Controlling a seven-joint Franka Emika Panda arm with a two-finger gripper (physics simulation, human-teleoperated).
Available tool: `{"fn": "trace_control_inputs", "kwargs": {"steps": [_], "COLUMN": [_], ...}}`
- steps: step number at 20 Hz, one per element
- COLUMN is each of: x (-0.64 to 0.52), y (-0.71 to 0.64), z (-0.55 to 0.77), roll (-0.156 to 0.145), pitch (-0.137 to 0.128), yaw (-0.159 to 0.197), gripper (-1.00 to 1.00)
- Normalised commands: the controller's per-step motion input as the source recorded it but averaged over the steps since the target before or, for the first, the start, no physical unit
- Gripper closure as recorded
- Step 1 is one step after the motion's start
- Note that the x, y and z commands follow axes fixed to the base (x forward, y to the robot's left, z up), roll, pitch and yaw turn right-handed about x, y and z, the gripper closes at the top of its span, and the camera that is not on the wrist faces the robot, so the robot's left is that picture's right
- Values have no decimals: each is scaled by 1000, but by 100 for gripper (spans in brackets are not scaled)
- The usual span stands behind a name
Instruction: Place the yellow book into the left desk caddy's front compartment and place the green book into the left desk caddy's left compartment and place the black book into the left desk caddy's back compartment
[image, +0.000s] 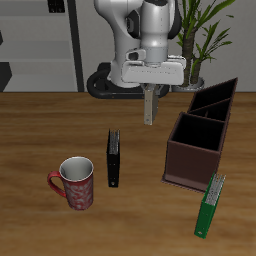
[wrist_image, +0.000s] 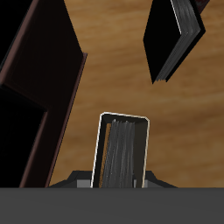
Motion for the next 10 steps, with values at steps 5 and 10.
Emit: {"fn": "trace_control_inputs", "kwargs": {"steps": [5,10], "x": [114,142], "y": [501,465], "z": [168,110], "roll": [-10,11], "pitch": [-19,10], "yaw": [-76,-93], "gripper": [100,100]}}
